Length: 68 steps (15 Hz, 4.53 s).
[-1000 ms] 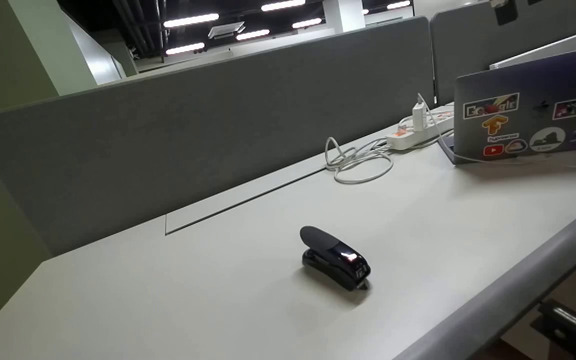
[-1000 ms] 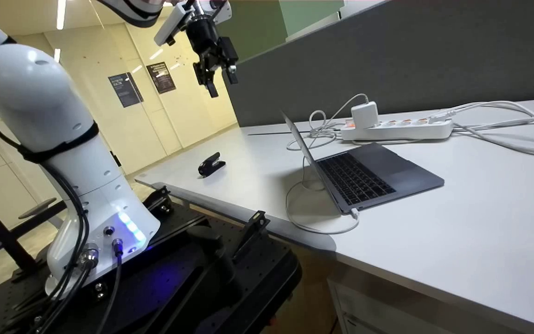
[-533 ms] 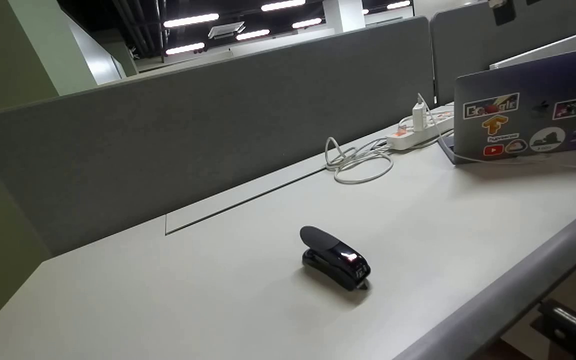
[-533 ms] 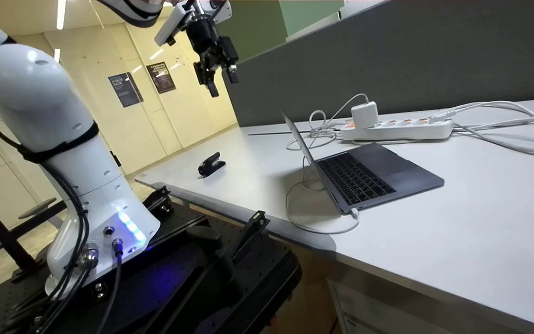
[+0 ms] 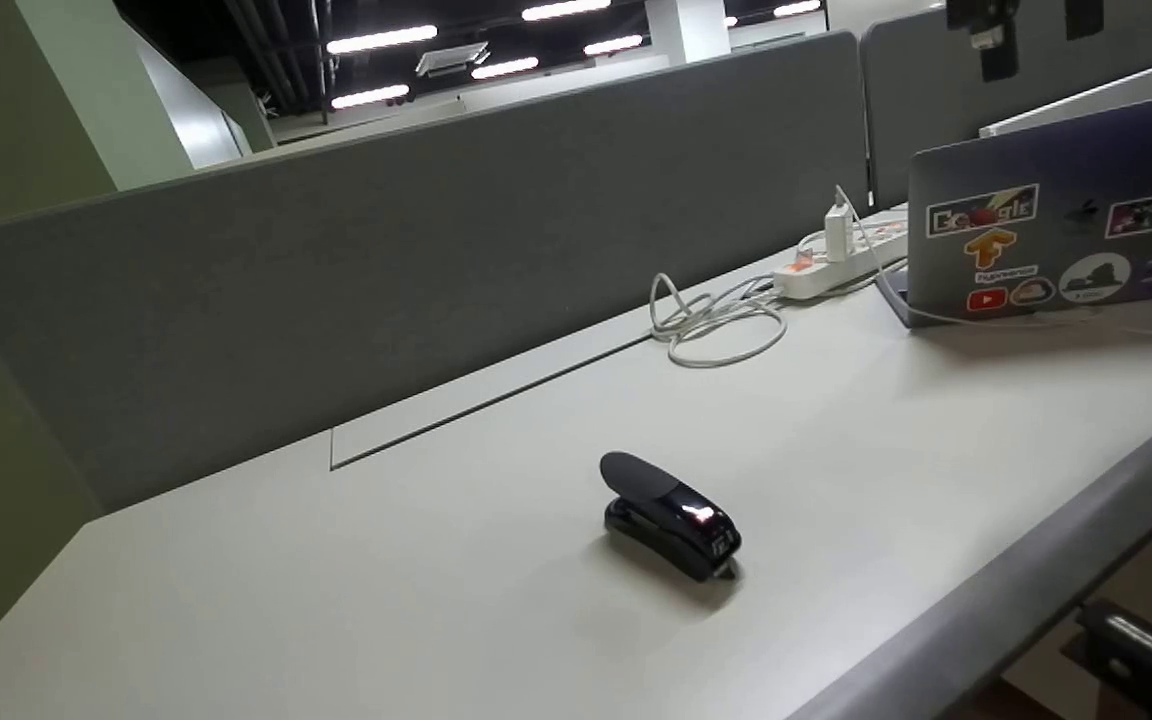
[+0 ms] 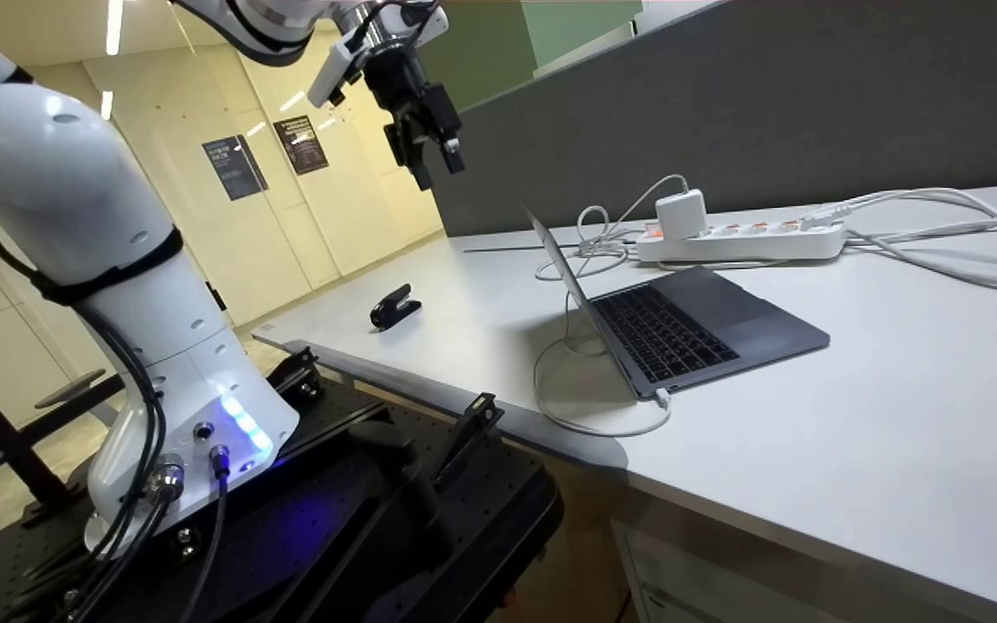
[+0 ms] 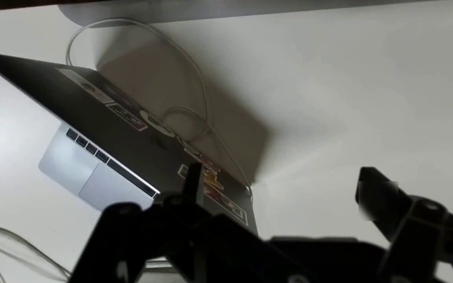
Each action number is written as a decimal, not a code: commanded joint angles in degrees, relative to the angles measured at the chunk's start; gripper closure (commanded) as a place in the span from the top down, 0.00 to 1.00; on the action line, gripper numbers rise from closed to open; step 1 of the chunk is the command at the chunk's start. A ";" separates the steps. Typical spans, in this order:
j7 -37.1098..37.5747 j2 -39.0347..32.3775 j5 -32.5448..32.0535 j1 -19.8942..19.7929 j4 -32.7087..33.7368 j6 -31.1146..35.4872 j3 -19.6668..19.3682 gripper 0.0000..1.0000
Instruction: Close the laptop.
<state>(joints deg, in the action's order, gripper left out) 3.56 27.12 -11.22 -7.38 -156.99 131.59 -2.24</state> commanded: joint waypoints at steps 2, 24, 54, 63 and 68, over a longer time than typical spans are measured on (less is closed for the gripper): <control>0.08 -3.12 2.76 -4.23 -2.29 9.72 -5.08 1.00; 6.87 -14.80 13.24 -9.40 -2.03 22.53 -9.35 1.00; -0.66 -33.17 6.08 -13.19 21.97 15.65 -15.62 1.00; 0.32 -33.41 6.51 -12.34 21.39 16.17 -16.32 1.00; 8.80 -37.50 6.87 -11.02 22.88 20.93 -16.35 1.00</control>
<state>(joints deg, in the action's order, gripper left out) 5.76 -6.82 -4.37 -20.03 -135.82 149.23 -17.89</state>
